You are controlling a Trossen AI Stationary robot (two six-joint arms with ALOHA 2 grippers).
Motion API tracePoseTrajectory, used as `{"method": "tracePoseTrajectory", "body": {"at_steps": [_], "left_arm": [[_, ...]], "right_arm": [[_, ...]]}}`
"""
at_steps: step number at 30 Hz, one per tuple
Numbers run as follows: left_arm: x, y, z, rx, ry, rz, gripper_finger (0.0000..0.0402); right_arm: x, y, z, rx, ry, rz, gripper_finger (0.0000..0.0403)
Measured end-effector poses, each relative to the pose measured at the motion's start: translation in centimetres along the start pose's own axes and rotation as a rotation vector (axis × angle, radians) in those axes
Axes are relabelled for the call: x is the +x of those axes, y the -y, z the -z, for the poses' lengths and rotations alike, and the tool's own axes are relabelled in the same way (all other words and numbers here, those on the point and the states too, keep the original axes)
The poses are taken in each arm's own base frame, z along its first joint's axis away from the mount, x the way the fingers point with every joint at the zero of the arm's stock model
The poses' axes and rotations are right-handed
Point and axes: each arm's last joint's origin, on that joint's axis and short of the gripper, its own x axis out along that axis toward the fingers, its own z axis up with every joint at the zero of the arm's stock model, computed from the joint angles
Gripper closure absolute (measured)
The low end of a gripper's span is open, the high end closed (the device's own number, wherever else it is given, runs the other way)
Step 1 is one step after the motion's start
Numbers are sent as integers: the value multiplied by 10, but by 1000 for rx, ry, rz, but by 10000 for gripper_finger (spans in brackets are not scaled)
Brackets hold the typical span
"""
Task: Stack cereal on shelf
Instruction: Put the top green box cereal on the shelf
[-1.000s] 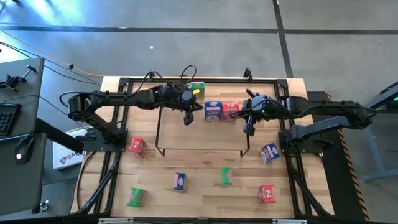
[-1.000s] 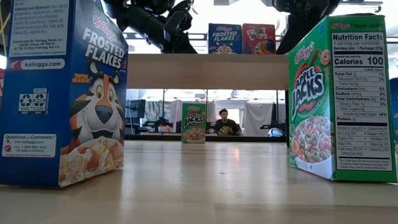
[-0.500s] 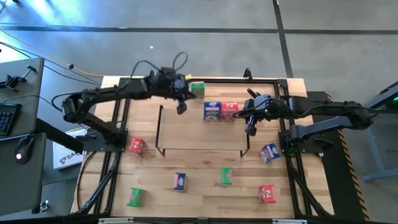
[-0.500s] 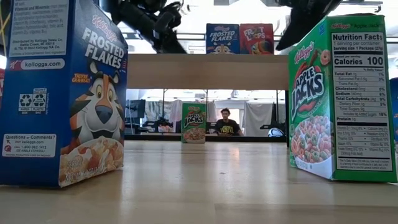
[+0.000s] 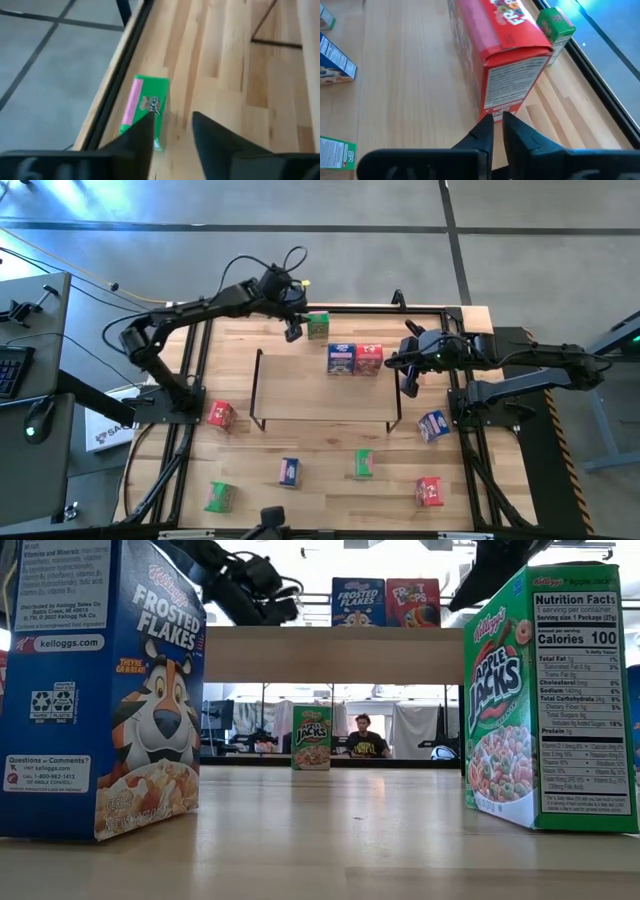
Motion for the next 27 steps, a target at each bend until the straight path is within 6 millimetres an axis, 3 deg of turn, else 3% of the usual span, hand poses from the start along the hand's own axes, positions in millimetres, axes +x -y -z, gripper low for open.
{"method": "tracePoseTrajectory", "body": {"at_steps": [5, 10, 19, 27], "left_arm": [[19, -4, 0, 30, -43, 17, 190], [33, -9, -3, 73, -53, 2, 150], [54, -15, 1, 123, -132, -75, 141], [59, -23, 7, 117, -155, -91, 141]], "right_arm": [[0, 0, 0, 0, -3, -5, 358], [0, 0, 0, 0, -4, -6, 349], [0, 0, 0, 0, -4, -8, 339], [0, 0, 0, -1, -4, -9, 338]]}}
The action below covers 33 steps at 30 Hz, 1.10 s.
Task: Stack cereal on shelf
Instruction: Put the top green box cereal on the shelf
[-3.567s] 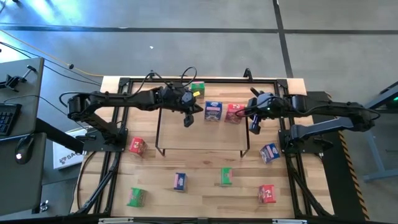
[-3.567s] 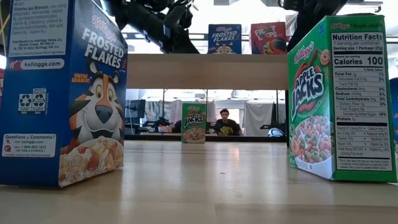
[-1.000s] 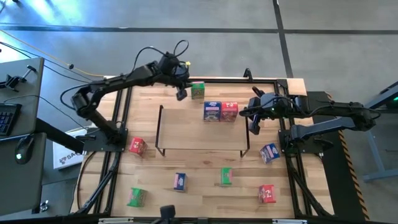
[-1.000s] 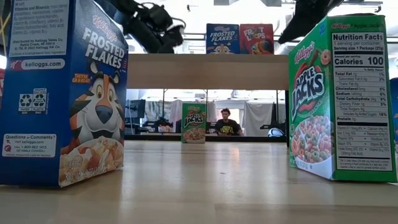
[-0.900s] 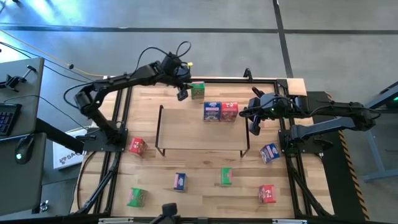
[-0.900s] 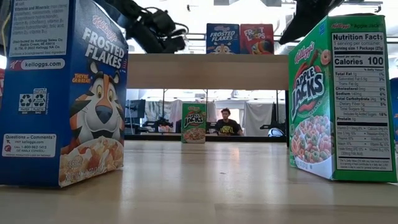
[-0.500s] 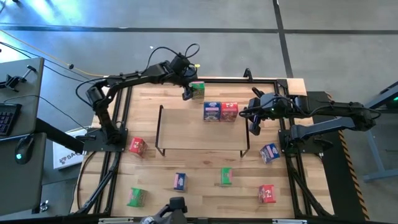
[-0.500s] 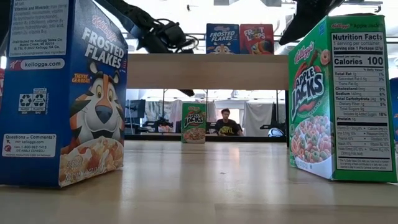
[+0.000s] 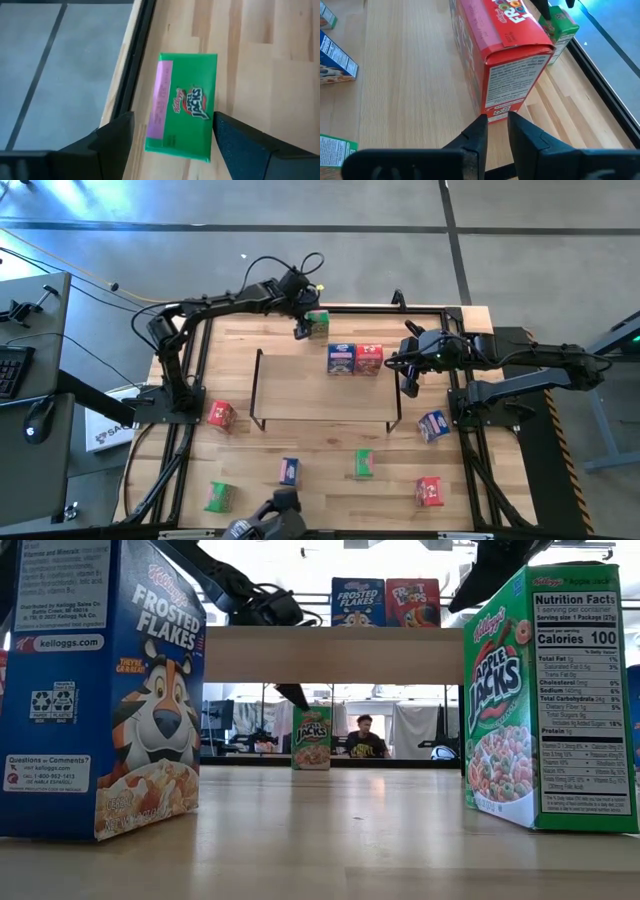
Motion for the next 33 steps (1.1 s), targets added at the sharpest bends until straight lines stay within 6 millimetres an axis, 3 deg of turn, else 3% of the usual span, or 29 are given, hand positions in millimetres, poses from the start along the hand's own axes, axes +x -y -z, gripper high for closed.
{"method": "tracePoseTrajectory", "body": {"at_steps": [21, 33], "left_arm": [[5, -1, 11, 18, 21, 61, 167], [11, -1, 11, 42, 22, 69, 227]], "right_arm": [[0, 0, -1, -6, 7, -1, 338], [0, 0, -1, -6, 7, -8, 338]]}}
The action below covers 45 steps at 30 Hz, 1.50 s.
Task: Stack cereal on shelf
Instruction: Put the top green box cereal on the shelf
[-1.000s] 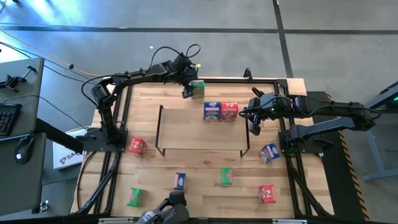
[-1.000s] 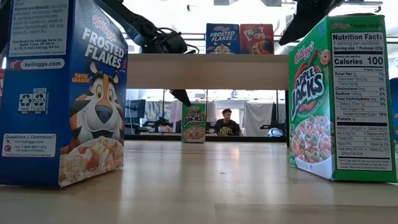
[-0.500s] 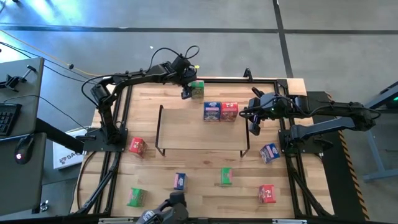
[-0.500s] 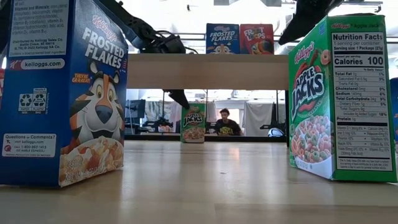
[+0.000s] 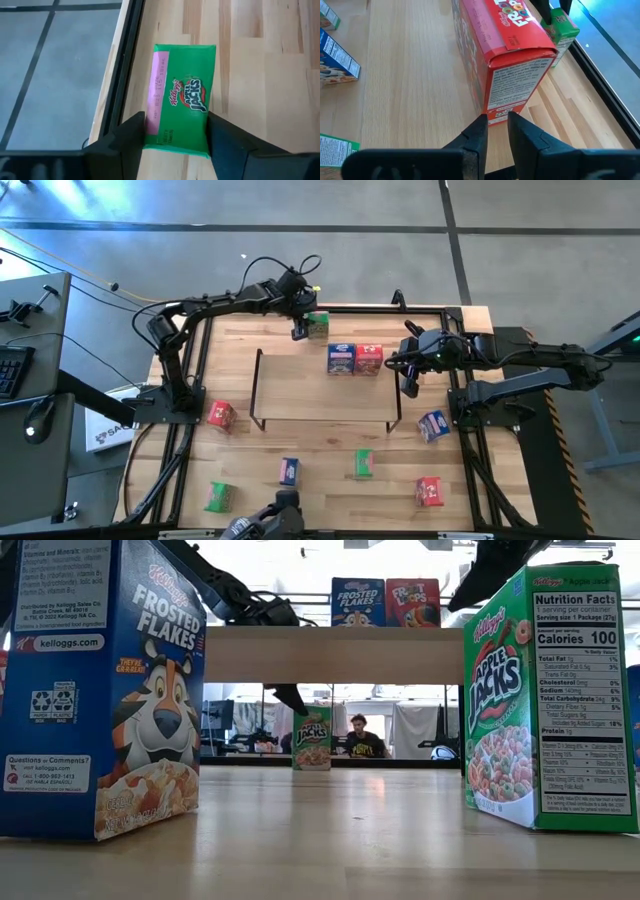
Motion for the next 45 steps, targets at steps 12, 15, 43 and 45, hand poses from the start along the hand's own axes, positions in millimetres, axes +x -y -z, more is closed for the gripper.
{"method": "tracePoseTrajectory", "body": {"at_steps": [12, 15, 43, 45], "left_arm": [[-37, -2, -13, 42, 6, -16, 241], [-64, -3, -17, 42, 28, -36, 246], [-206, 101, -47, -82, 212, 180, 250], [-204, 107, -49, -83, 215, 194, 250]], "right_arm": [[0, 0, 0, -3, 0, 0, 338], [0, 0, 0, -11, 0, 0, 338], [0, 0, -2, -16, 16, -1, 338], [0, 0, -2, -16, 15, -1, 338]]}}
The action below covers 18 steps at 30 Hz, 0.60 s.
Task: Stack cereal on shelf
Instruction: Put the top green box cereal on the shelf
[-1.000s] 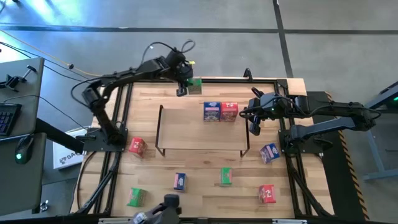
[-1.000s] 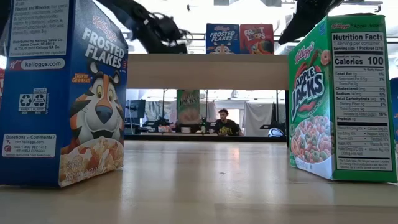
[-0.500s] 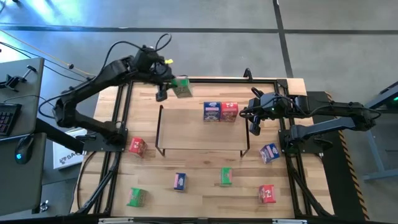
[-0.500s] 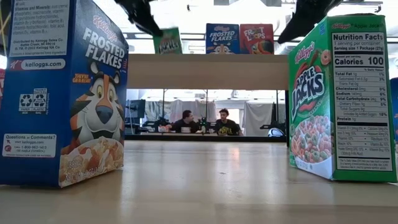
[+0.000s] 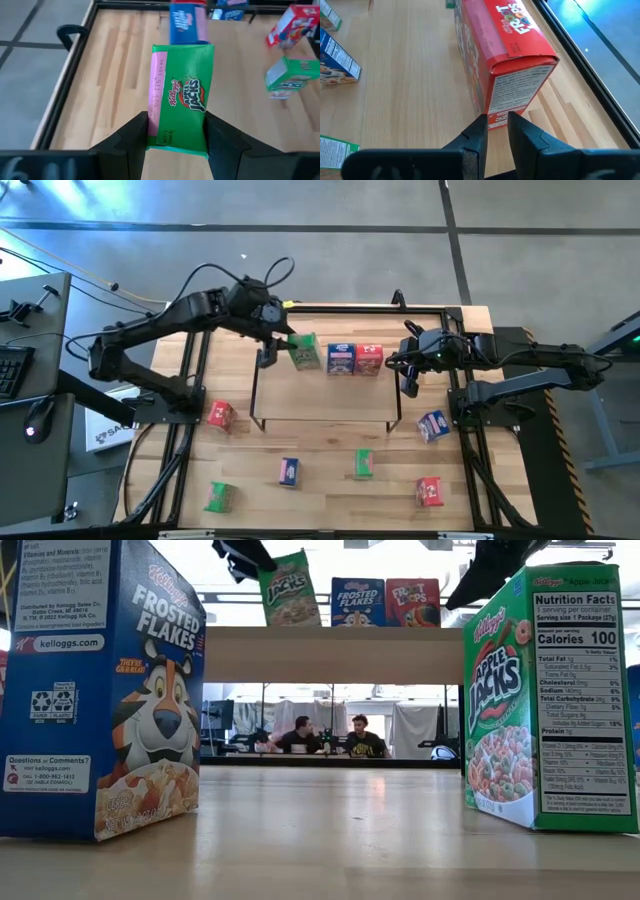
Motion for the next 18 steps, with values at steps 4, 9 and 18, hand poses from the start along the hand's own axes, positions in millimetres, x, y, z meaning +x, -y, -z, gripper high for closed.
{"method": "tracePoseTrajectory", "body": {"at_steps": [4, 9, 18], "left_arm": [[9, 8, -1, 4, -35, -38, 250], [18, 13, -2, 5, -61, -87, 250], [26, 20, -2, 17, -87, -95, 239]], "right_arm": [[0, 0, 0, 0, 0, 0, 338], [0, 0, 0, 0, 0, 0, 338], [0, 0, 0, 0, 0, 0, 338]]}}
